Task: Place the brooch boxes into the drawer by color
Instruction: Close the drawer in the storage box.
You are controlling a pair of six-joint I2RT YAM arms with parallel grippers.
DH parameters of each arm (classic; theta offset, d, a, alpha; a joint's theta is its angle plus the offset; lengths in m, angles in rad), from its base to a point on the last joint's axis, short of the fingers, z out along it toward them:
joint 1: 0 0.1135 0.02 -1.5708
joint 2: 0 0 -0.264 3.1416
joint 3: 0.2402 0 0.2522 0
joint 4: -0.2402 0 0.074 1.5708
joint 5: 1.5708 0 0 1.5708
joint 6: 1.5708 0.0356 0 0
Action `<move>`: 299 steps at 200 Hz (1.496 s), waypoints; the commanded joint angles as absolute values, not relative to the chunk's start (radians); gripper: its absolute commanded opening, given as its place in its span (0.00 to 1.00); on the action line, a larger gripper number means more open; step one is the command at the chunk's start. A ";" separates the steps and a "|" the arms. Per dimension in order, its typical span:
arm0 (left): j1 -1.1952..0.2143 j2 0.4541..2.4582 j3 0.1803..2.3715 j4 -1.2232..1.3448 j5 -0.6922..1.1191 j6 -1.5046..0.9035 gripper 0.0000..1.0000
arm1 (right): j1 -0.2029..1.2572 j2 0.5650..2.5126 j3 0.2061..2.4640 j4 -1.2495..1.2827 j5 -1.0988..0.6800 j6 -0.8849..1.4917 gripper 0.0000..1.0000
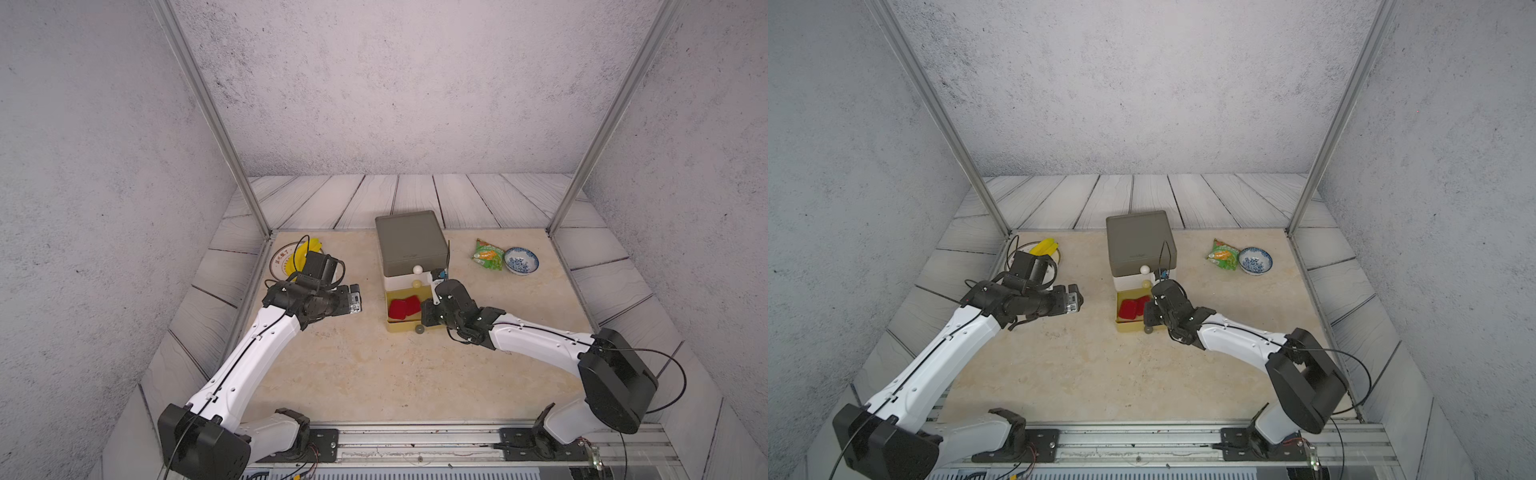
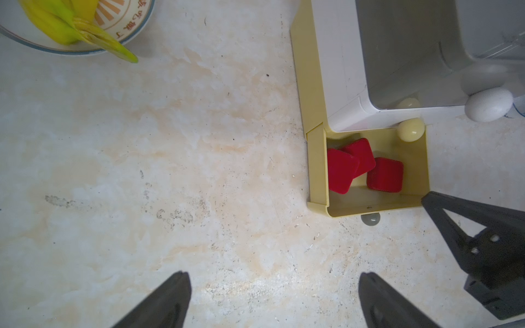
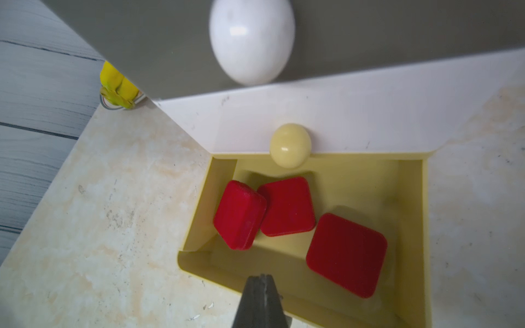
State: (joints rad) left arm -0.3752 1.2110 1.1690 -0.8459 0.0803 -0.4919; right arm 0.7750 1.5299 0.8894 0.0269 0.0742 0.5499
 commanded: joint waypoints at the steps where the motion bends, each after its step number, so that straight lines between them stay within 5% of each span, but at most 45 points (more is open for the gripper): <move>1: -0.365 1.209 1.151 -0.830 0.072 -0.471 0.98 | 0.773 1.563 0.876 0.052 0.035 0.561 0.00; 57: -0.365 1.182 1.139 -0.831 0.051 -0.462 0.99 | 0.774 1.620 0.861 0.150 0.016 0.598 0.00; 135: -0.330 1.175 1.108 -0.780 0.130 -0.465 0.99 | 0.775 1.290 0.609 0.016 0.019 0.619 0.54; 235: -0.310 1.129 1.113 -0.824 0.117 -0.439 0.98 | 0.767 1.562 0.617 0.335 0.003 0.765 0.57; 275: -0.298 1.127 1.112 -0.823 0.143 -0.434 0.98 | 0.766 1.674 0.654 0.459 -0.074 0.778 0.42; 299: -0.296 1.128 1.109 -0.828 0.149 -0.429 0.98 | 0.766 1.710 0.658 0.496 -0.057 0.798 0.41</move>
State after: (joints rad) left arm -0.3077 1.1355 1.1172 -0.8124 0.1318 -0.4480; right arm 0.7731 1.6794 0.6312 0.3897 -0.0734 0.7677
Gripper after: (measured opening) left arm 0.985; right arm 0.409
